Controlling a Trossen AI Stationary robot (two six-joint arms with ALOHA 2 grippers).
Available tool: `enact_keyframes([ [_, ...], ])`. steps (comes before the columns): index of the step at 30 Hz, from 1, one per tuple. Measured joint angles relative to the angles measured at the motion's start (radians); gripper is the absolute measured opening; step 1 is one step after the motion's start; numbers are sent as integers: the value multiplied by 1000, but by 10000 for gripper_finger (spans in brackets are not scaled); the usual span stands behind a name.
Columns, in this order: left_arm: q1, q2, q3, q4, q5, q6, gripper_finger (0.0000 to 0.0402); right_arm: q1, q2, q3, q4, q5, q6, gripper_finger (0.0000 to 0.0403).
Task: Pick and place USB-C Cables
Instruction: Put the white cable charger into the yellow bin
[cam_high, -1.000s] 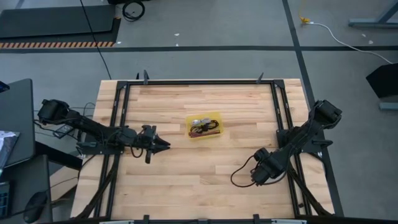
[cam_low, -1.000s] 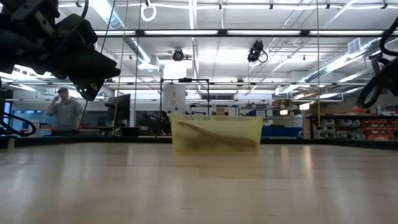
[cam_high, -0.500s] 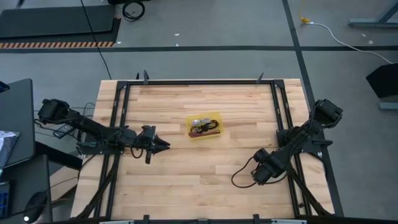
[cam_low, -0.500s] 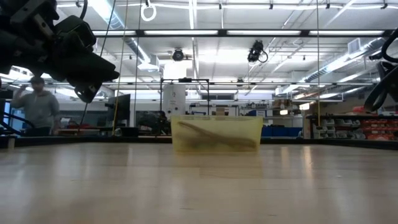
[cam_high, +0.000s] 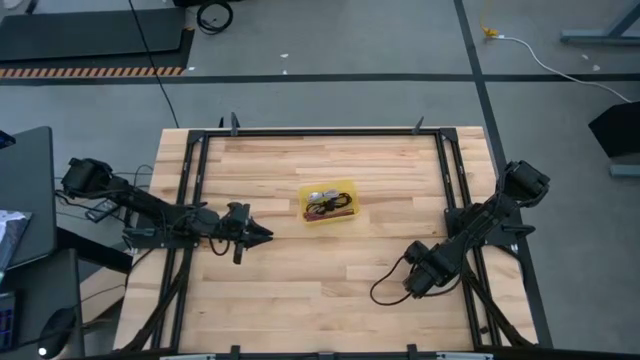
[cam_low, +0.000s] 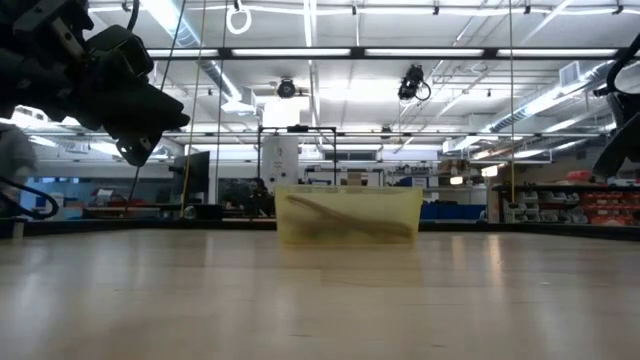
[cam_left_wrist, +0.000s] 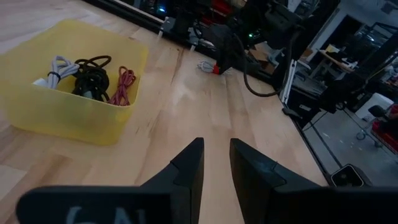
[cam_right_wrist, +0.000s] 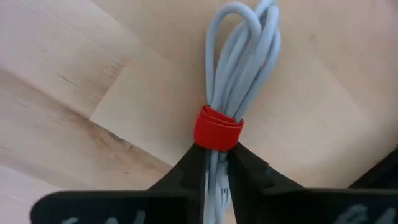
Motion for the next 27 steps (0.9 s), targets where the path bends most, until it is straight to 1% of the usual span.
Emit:
enact_keyframes([
  [7,0,0,0,-27,-1,0,85,-3,1,76,-86,86,-56,38],
  [14,0,0,0,-36,-11,-1,85,-33,0,183,-179,227,-137,38],
  [19,0,0,0,-37,-12,-1,85,-63,-1,288,-251,342,-314,36],
  [25,0,0,0,-36,-13,0,85,-112,-1,422,-387,523,-514,36],
  [27,0,0,0,-36,-13,0,85,-137,-1,460,-395,556,-600,36],
])
